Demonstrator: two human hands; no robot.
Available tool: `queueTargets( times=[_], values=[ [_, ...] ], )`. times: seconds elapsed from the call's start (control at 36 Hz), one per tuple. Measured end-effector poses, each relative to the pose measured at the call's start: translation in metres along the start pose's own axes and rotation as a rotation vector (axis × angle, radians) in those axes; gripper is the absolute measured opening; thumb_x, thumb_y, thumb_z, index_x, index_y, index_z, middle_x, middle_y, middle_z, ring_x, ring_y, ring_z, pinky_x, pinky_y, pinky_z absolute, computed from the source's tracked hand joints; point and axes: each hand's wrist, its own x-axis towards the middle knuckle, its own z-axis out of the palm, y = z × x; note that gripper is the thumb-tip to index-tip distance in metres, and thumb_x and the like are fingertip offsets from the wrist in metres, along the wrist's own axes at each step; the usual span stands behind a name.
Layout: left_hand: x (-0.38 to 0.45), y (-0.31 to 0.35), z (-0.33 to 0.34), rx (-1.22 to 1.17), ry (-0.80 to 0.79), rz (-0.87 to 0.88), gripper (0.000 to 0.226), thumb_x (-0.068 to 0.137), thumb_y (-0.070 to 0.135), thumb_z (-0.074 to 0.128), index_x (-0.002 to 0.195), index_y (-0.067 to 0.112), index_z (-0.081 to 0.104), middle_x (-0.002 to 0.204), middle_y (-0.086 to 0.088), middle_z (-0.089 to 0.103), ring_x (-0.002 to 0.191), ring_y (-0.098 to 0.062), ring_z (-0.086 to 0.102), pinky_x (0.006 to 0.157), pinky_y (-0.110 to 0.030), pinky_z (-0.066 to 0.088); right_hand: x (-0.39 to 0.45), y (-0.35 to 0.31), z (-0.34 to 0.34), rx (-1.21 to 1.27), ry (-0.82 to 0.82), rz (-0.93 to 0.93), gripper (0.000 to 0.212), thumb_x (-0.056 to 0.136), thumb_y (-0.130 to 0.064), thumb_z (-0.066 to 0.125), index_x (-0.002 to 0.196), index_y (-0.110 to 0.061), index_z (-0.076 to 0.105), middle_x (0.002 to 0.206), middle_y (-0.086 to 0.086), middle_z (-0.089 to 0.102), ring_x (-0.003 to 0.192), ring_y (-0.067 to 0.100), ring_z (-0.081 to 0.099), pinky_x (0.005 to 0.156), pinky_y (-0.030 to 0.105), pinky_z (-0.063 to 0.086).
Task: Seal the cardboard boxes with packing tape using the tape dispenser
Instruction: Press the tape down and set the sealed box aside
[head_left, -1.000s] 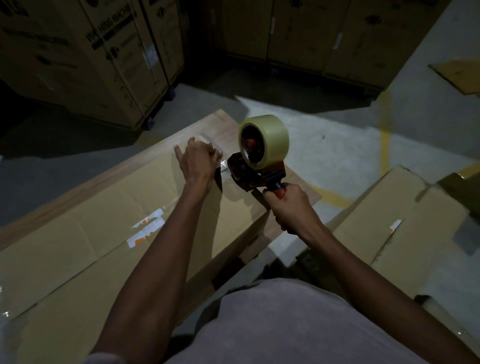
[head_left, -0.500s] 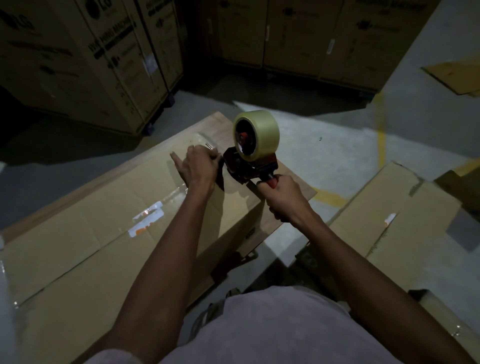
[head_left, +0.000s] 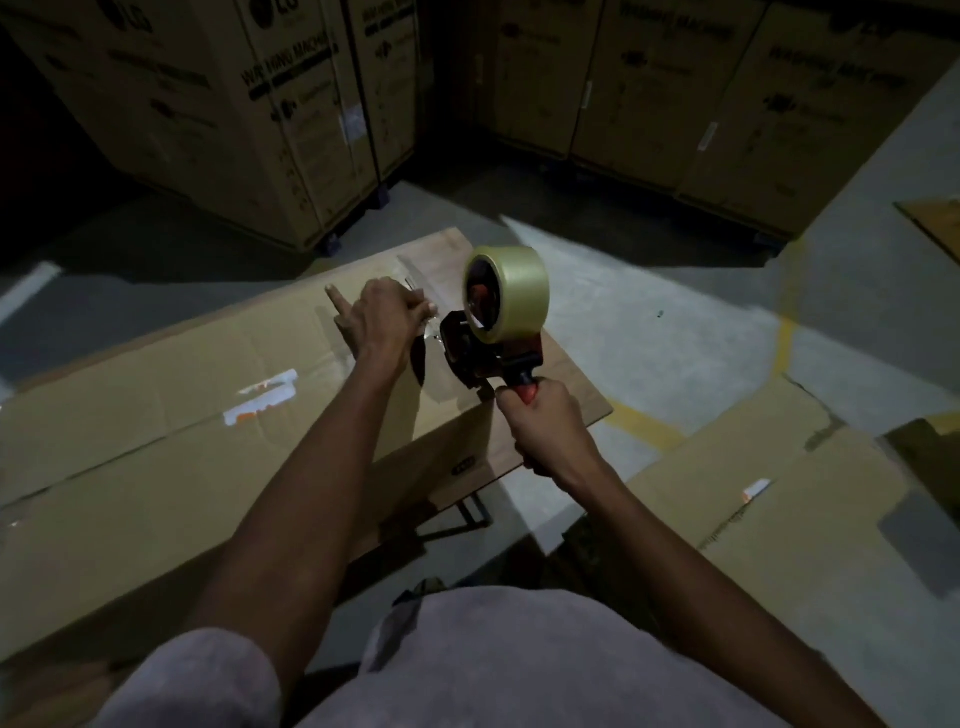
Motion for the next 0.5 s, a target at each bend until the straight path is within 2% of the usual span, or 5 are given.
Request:
queueTargets(
  times=[0.11,0.19,0.25,0.39,0.5],
  values=[
    [-0.009,0.006,-0.003,-0.032,0.021,0.017,0.024,0.092,0.046,0.069,0.098,0.026,0.080,0.100,0.000,0.076,0.105,-0.022,0.068,0.120,-0.052,0.003,-0.002,-0.002,-0.005,-0.085,0.003,-0.045,0.027,0.093,-0.037,0.060,0.077,-0.015,0.057,0.067,0.009,0.059,0.048,0.022,0.055,0.035,0.020,0.037],
    [-0.010,0.009,-0.008,0.004,0.000,0.030,0.023,0.092,0.048,0.069,0.100,0.029,0.079,0.099,0.002,0.076,0.106,-0.018,0.067,0.122,-0.055,-0.004,-0.005,0.000,-0.010,-0.113,-0.003,-0.065,0.027,0.092,-0.041,0.059,0.079,-0.018,0.056,0.073,0.010,0.062,0.054,0.026,0.058,0.035,0.020,0.038],
    [-0.010,0.011,-0.011,0.040,-0.012,0.041,0.024,0.090,0.048,0.071,0.102,0.028,0.080,0.102,0.000,0.076,0.109,-0.020,0.067,0.123,-0.058,-0.004,-0.007,0.004,-0.013,-0.122,0.002,-0.063,0.027,0.092,-0.043,0.058,0.084,-0.018,0.058,0.077,0.011,0.063,0.055,0.025,0.059,0.036,0.020,0.038],
    [-0.014,0.014,-0.011,0.116,-0.027,0.060,0.029,0.094,0.048,0.066,0.109,0.027,0.079,0.107,-0.003,0.074,0.111,-0.021,0.066,0.123,-0.058,-0.003,-0.014,0.013,-0.011,-0.059,0.014,-0.018,0.027,0.092,-0.039,0.060,0.078,-0.016,0.056,0.067,0.008,0.058,0.044,0.020,0.053,0.036,0.021,0.038],
    [-0.025,0.014,-0.007,0.119,0.018,0.136,0.025,0.097,0.040,0.065,0.107,0.022,0.079,0.114,-0.007,0.071,0.119,-0.022,0.061,0.124,-0.057,0.003,-0.015,0.014,-0.009,-0.065,0.018,-0.011,0.028,0.091,-0.038,0.058,0.074,-0.017,0.053,0.066,0.007,0.053,0.052,0.026,0.052,0.043,0.027,0.042]
  ],
)
